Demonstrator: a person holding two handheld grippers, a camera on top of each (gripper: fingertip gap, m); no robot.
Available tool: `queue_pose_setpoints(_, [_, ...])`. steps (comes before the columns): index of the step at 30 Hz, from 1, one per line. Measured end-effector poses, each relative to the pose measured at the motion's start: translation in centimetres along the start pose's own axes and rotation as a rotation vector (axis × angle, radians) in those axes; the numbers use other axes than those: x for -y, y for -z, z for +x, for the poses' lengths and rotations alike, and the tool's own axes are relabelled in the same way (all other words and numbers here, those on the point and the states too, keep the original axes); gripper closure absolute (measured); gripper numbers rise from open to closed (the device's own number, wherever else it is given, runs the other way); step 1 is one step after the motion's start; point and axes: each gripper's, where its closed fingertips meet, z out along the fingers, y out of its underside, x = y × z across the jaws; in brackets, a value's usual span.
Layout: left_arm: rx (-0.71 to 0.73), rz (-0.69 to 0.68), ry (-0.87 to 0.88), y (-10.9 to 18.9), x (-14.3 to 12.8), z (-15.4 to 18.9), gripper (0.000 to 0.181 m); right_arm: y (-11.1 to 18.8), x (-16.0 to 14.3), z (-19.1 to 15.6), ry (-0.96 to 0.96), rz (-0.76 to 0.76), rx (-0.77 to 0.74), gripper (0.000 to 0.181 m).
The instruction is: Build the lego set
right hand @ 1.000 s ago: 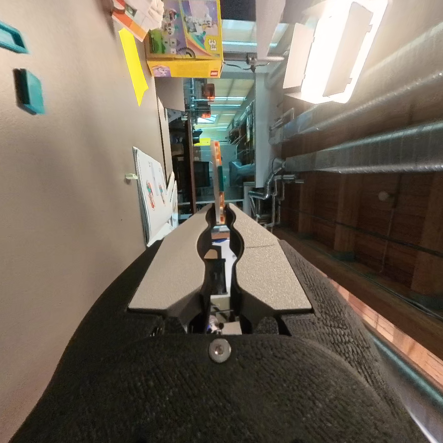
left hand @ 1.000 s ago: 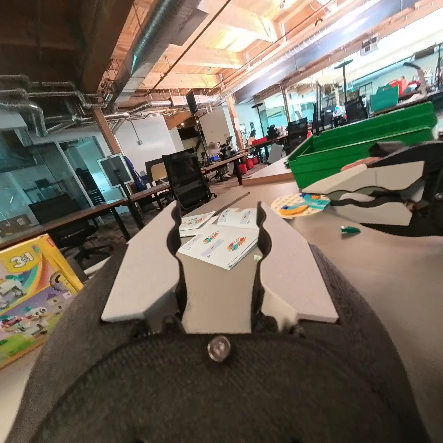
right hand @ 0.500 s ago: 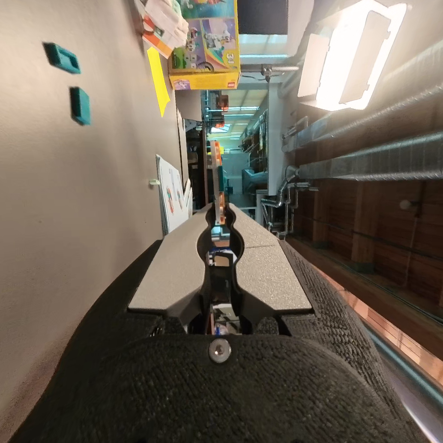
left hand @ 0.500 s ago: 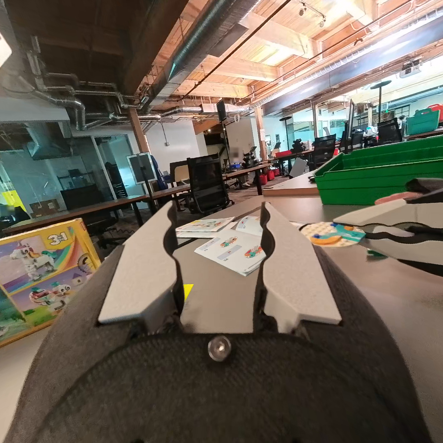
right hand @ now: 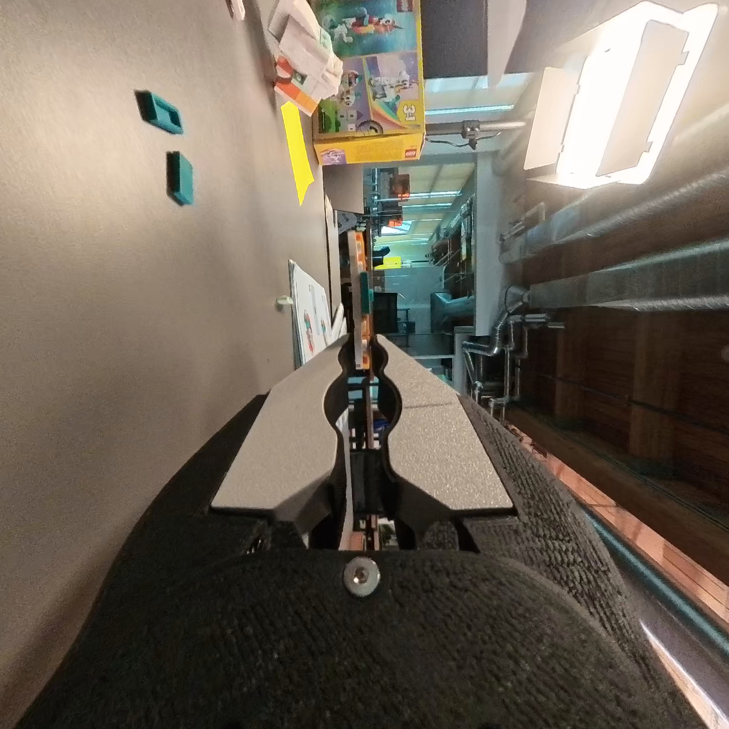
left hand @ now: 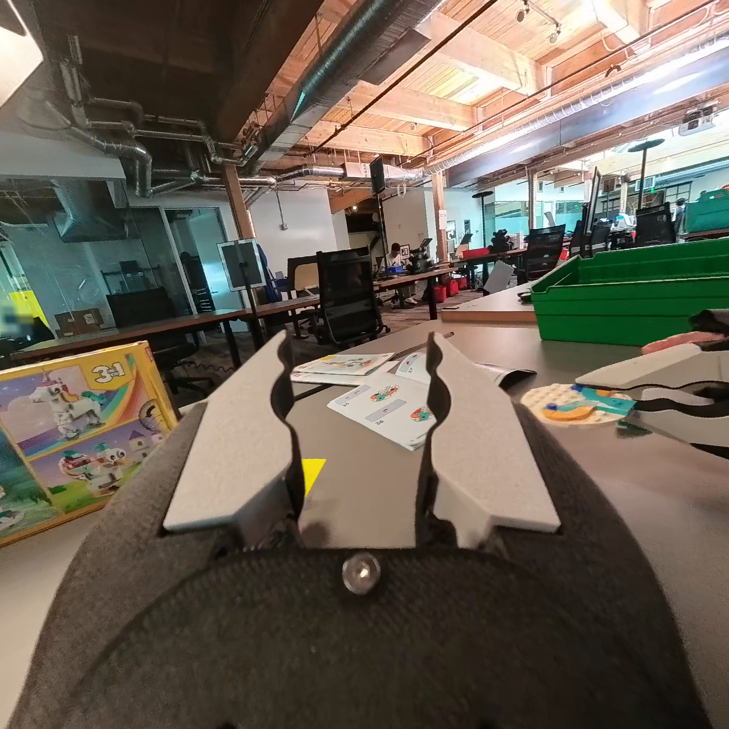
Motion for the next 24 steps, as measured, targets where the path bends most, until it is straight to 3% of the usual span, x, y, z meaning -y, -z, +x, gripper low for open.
queue_pose_setpoints(7, [-0.008,-0.063,0.013,-0.3,-1.2,-0.3,0.113,-0.1,-0.4,-1.3,-0.017,-0.010,0.078,0.175])
queue_pose_setpoints(12, [-0.028,-0.286,-0.033,-0.9,-4.8,0.7,0.118,-0.4,-0.4,-2.8,-0.004,-0.014,0.161,0.175])
queue_pose_setpoints(24, [-0.090,-0.244,-0.088,-0.8,-4.0,2.5,0.124,-0.4,-0.4,-4.0,0.022,-0.019,0.228,0.175])
